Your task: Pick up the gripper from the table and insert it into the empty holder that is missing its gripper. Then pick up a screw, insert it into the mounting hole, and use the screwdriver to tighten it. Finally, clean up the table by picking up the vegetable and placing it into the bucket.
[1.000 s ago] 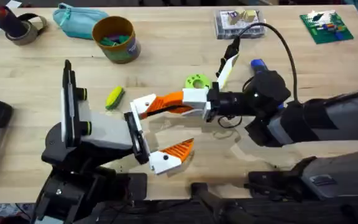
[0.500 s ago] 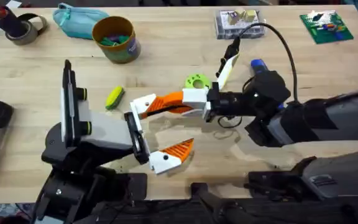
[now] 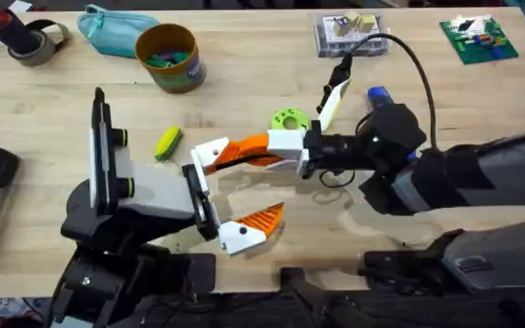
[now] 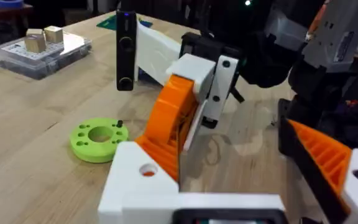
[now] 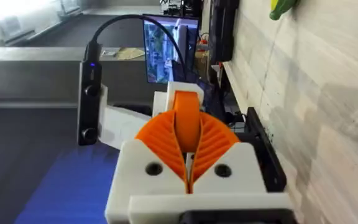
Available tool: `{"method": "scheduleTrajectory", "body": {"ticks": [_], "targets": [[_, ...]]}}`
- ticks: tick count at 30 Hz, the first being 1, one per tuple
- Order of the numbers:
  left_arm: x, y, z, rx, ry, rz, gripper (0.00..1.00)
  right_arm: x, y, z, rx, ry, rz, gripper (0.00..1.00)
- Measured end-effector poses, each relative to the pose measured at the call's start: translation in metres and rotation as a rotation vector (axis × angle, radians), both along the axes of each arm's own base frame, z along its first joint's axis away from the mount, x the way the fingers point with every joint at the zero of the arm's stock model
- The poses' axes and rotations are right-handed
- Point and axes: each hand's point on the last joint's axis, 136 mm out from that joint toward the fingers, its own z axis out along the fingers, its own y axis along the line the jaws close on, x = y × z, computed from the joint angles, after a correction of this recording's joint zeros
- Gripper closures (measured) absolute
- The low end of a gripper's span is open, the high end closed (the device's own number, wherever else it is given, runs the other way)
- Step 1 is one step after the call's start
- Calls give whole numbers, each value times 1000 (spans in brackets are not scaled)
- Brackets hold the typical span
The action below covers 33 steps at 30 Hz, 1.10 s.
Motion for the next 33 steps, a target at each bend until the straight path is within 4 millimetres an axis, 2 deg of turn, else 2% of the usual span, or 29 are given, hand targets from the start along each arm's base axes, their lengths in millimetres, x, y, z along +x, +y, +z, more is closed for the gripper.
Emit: {"method": "scheduleTrajectory", "body": {"ticks": [11, 12, 14, 18, 19, 20, 33], "targets": [[0, 0, 0, 0, 0, 1, 14, 0, 0, 0, 0, 0, 0, 971], [0, 0, 0, 0, -1, 1, 14, 0, 0, 0, -1, 2, 0, 917], [0, 0, 0, 0, -2, -2, 14, -1, 0, -2, -6, 9, 1, 747], [0, 0, 0, 0, -2, -3, 14, -3, 0, -5, -13, 19, 5, 181], [0, 0, 0, 0, -2, -3, 14, -3, 1, -5, -13, 15, 6, 69], [0, 0, 0, 0, -2, -3, 14, -3, 1, -5, -13, 14, 6, 23], [0, 0, 0, 0, -2, -3, 14, -3, 1, -5, -14, 16, 6, 9]]}}
